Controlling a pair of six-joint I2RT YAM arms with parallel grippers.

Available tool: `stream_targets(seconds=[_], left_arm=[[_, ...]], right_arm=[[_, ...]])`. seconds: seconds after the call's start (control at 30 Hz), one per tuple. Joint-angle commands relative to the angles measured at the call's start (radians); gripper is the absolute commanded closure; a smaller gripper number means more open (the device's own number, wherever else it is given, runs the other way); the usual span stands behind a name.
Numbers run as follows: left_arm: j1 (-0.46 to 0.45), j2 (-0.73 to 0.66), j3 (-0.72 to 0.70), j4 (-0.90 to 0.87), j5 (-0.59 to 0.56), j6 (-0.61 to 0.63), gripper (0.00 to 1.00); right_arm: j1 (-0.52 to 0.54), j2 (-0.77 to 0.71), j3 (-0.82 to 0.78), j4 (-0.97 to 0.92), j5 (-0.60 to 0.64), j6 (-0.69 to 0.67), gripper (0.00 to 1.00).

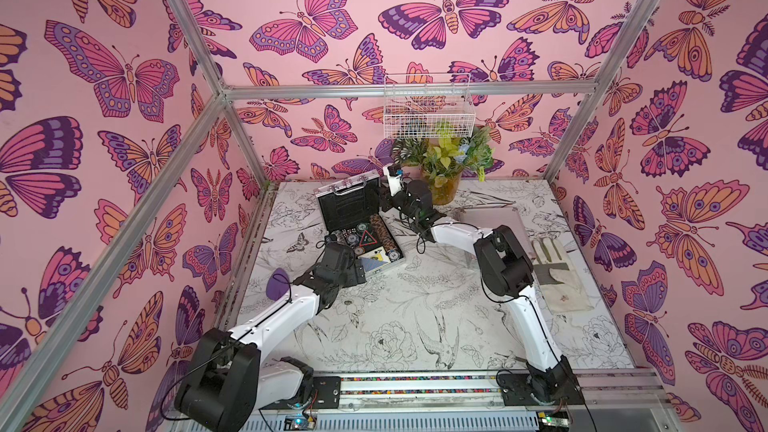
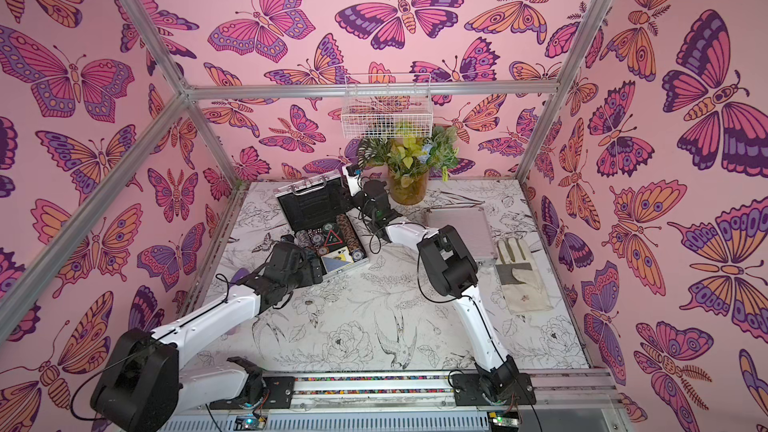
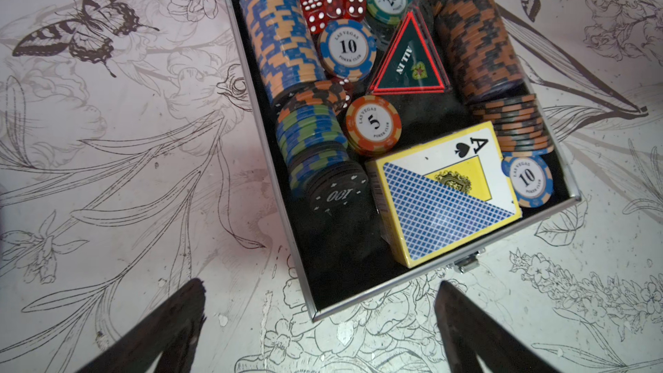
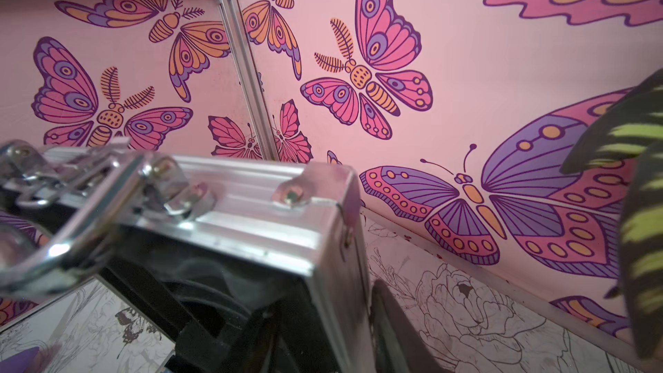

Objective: Close the poker set cases
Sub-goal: Close the lid of the poker set case.

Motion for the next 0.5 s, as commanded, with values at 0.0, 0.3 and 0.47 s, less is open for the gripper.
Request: stream_targets(seconds=[0.0,0.3,0.47], left_arm=[[0.005,0.006,-0.006,-0.021,0.003,0.022,0.0],[0.006,0.01,-0.006,-0.027,-0.003,0.022,0.0],[0.006,0.01,-0.006,-0.029,0.0,0.024,0.0]], right_arm=[[0.003,0.025,0.039,0.027,-0.015,-0.011,0.64],[0.004,0.025,0.042,0.011,-0.02,-0.027,0.9],[0.004,0.01,0.011,0.026,-0.013,-0.024,0.94]])
